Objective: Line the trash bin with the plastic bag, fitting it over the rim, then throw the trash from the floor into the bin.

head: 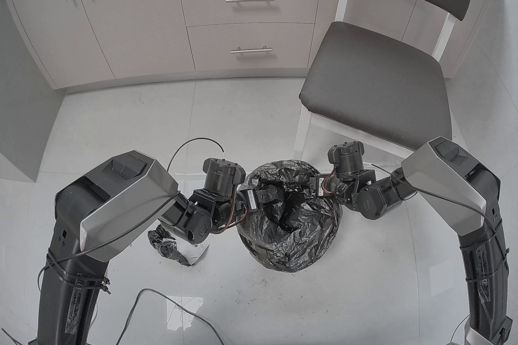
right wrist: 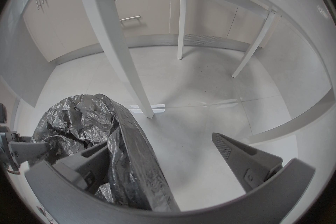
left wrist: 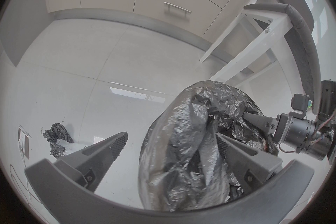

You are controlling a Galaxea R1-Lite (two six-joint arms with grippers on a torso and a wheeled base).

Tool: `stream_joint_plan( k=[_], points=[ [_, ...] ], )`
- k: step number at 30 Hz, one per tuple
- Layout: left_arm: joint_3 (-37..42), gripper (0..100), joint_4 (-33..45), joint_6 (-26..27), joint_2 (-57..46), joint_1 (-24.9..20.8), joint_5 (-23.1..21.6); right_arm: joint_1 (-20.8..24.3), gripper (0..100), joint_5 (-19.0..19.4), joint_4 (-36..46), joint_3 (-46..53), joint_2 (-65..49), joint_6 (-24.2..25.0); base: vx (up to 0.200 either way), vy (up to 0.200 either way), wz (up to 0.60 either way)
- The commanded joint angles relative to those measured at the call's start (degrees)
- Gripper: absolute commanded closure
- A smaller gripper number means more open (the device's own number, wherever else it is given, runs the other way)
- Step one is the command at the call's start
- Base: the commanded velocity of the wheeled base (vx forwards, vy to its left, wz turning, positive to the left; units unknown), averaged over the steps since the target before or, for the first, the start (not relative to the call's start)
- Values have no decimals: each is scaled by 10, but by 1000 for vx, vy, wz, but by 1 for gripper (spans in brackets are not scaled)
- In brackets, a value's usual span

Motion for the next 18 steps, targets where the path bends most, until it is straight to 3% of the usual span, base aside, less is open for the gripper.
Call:
stream_joint_plan(
  k=[1,18],
  points=[
    [0,0,0,0,2,0,0,2,0,-1,0,4,-10,2,0,0,0],
    [1,0,0,0,0,-2,0,4,0,-4,1,28,-37,0,0,0,0]
  ],
)
